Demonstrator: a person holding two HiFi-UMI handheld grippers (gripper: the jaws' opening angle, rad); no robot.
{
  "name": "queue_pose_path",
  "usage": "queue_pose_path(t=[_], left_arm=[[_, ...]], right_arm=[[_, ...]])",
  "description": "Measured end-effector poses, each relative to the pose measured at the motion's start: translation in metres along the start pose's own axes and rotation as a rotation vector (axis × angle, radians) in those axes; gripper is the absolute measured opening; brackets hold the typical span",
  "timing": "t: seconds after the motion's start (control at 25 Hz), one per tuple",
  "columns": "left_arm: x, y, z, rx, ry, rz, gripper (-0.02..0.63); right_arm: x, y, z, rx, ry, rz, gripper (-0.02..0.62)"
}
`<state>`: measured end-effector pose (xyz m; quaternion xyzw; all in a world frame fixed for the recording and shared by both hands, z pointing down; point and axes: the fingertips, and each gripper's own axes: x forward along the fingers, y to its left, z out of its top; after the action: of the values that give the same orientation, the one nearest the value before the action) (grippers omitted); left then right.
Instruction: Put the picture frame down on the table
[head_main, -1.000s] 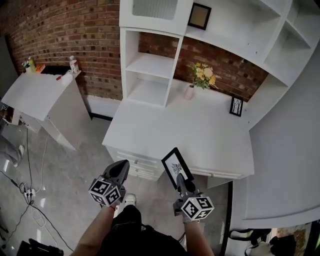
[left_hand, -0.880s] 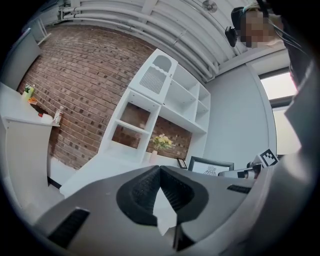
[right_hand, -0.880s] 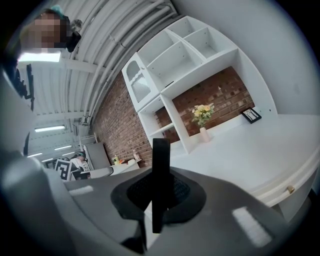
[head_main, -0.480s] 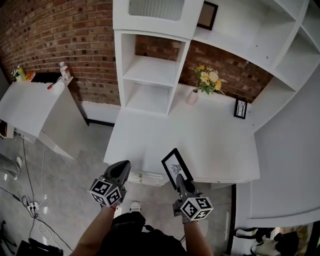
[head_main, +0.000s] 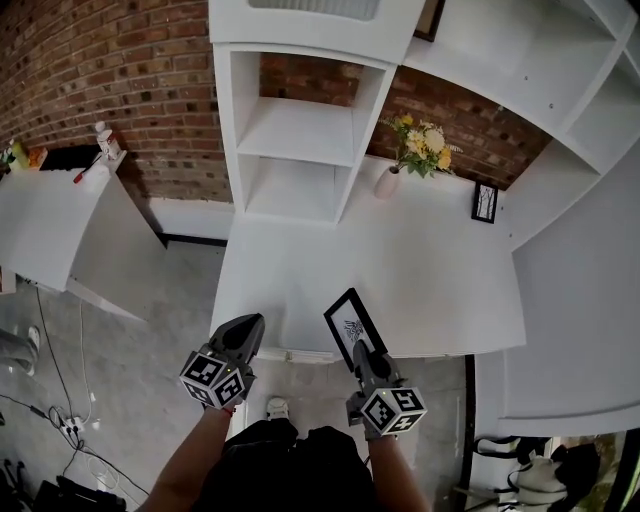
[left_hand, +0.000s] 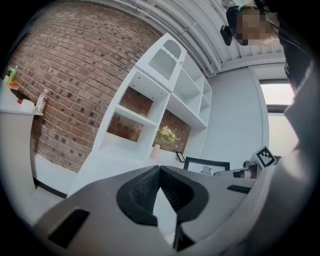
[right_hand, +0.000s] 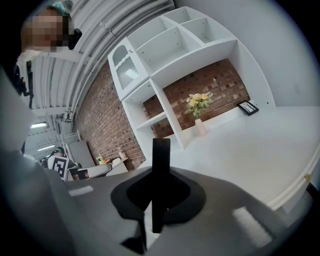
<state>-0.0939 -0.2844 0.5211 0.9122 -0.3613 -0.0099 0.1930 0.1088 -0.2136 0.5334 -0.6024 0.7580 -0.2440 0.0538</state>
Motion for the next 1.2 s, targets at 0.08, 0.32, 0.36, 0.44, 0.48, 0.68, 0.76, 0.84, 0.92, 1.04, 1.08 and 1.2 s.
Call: queue_pose_path(t=[0.08, 0.32, 0.36, 0.44, 0.48, 0.68, 0.76, 0.84, 0.92, 1.04, 1.08, 1.2], left_arm=[[0.001, 0.005, -0.002, -0.008, 0.003, 0.0, -0.009], [0.002, 0.019, -0.011, -0.029, 0.017, 0.015, -0.009], [0.002, 0.019, -0.013, -0.03, 0.02, 0.017, -0.009], [0.005, 0.02, -0.016, -0.029, 0.027, 0.02, -0.009], [0.007, 0.021, -0.017, -0.026, 0.029, 0.022, -0.009], [0.015, 0.031, -0.009, -0.012, 0.033, 0.047, -0.009], [0.018, 0.035, -0.004, -0.003, 0.034, 0.054, -0.009], [0.025, 0.04, 0.002, 0.003, 0.031, 0.066, -0.009], [0.034, 0.043, 0.006, 0.005, 0.028, 0.069, -0.009], [0.045, 0.042, 0.004, 0.002, 0.037, 0.06, -0.009], [0.048, 0.042, 0.003, 0.001, 0.04, 0.06, -0.009], [0.056, 0.044, 0.001, -0.006, 0.045, 0.059, -0.009]], right_arm=[[0.005, 0.001, -0.006, -0.006, 0.016, -0.006, 0.018], [0.025, 0.003, -0.017, -0.027, 0.054, -0.005, 0.018], [0.029, 0.002, -0.019, -0.033, 0.06, -0.002, 0.018], [0.036, 0.001, -0.022, -0.045, 0.072, 0.004, 0.018], [0.04, -0.001, -0.023, -0.05, 0.074, 0.007, 0.018], [0.062, -0.004, -0.025, -0.077, 0.076, 0.026, 0.018], [0.07, -0.006, -0.023, -0.082, 0.08, 0.031, 0.018], [0.08, -0.008, -0.019, -0.086, 0.081, 0.04, 0.018], [0.089, -0.009, -0.016, -0.097, 0.083, 0.052, 0.018], [0.097, -0.012, -0.014, -0.108, 0.09, 0.058, 0.018], [0.1, -0.013, -0.014, -0.111, 0.092, 0.06, 0.018], [0.108, -0.014, -0.015, -0.148, 0.114, 0.071, 0.018]])
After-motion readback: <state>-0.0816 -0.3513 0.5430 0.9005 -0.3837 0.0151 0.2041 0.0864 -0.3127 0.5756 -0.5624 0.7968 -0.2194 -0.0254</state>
